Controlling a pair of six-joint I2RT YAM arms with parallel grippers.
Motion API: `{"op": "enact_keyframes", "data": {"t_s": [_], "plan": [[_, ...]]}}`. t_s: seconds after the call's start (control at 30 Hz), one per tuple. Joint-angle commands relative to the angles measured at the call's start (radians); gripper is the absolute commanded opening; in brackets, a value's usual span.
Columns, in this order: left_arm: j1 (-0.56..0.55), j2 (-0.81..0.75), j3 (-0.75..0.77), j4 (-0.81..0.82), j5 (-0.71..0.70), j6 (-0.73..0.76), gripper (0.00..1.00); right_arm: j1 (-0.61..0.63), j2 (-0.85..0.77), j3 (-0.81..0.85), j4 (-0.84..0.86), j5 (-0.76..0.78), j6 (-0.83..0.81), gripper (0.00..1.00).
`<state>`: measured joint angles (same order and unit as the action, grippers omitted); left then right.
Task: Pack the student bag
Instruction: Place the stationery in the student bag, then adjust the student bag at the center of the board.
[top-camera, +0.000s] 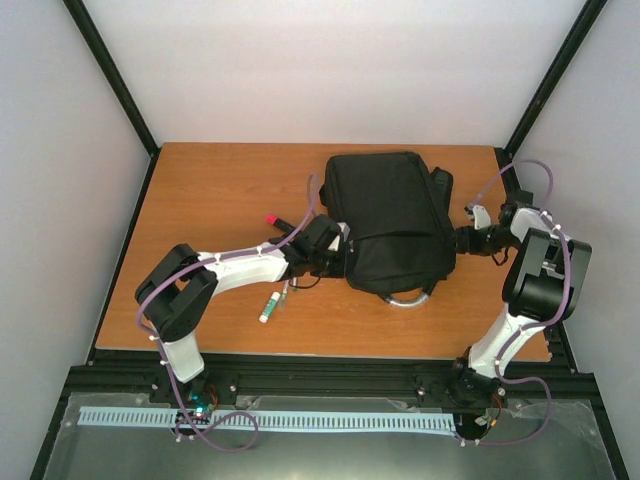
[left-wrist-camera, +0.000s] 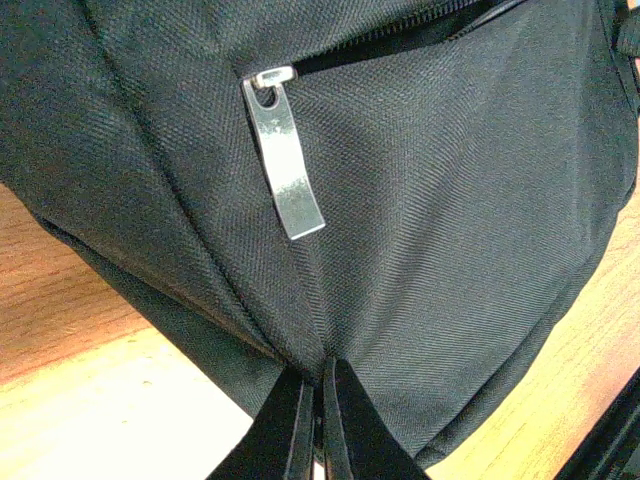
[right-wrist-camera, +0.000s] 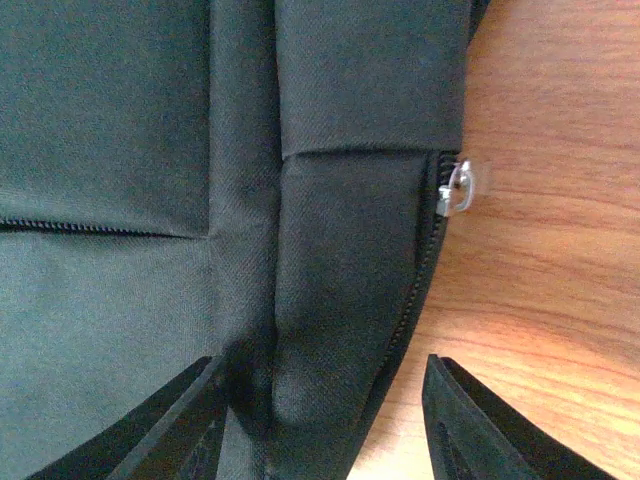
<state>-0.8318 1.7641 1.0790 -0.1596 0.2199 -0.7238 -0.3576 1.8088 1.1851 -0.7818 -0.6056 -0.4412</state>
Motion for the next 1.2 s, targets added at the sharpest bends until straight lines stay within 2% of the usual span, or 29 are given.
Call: {"op": "enact_keyframes", "data": {"t_s": [0.0,0.1,0.17,0.2,0.43,0.73,0.83,0.97,1.03,1.17], "plan": [[-0.016,0.035,0.037,-0.073,-0.003,0.043,0.01,-0.002,0.042,-0.024,-0.007,-0.045,-0.034,0.48],[-0.016,0.051,0.044,-0.078,-0.016,0.049,0.01,-0.003,0.057,-0.038,-0.026,-0.079,-0.055,0.17],[-0.016,0.065,0.056,-0.085,-0.024,0.055,0.01,-0.004,0.043,-0.059,-0.037,-0.086,-0.067,0.05],[-0.016,0.073,0.063,-0.088,-0.027,0.057,0.01,-0.006,0.031,-0.074,-0.038,-0.084,-0.075,0.03],[-0.016,0.122,0.123,-0.107,-0.085,0.073,0.02,-0.056,-0.090,-0.189,-0.082,-0.051,-0.159,0.03],[-0.007,0.167,0.207,-0.155,-0.144,0.119,0.03,-0.065,-0.277,-0.347,-0.132,0.066,-0.282,0.03],[0.010,0.191,0.274,-0.189,-0.148,0.129,0.04,-0.065,-0.318,-0.355,-0.159,0.069,-0.309,0.07],[0.024,0.162,0.302,-0.251,-0.141,0.182,0.06,-0.089,-0.368,-0.329,-0.219,0.079,-0.349,0.19],[0.030,0.106,0.270,-0.267,-0.148,0.213,0.19,-0.114,-0.389,-0.295,-0.270,0.075,-0.372,0.33],[0.040,-0.010,0.206,-0.315,-0.183,0.255,0.67,-0.156,-0.435,-0.212,-0.337,0.073,-0.396,0.48]]}}
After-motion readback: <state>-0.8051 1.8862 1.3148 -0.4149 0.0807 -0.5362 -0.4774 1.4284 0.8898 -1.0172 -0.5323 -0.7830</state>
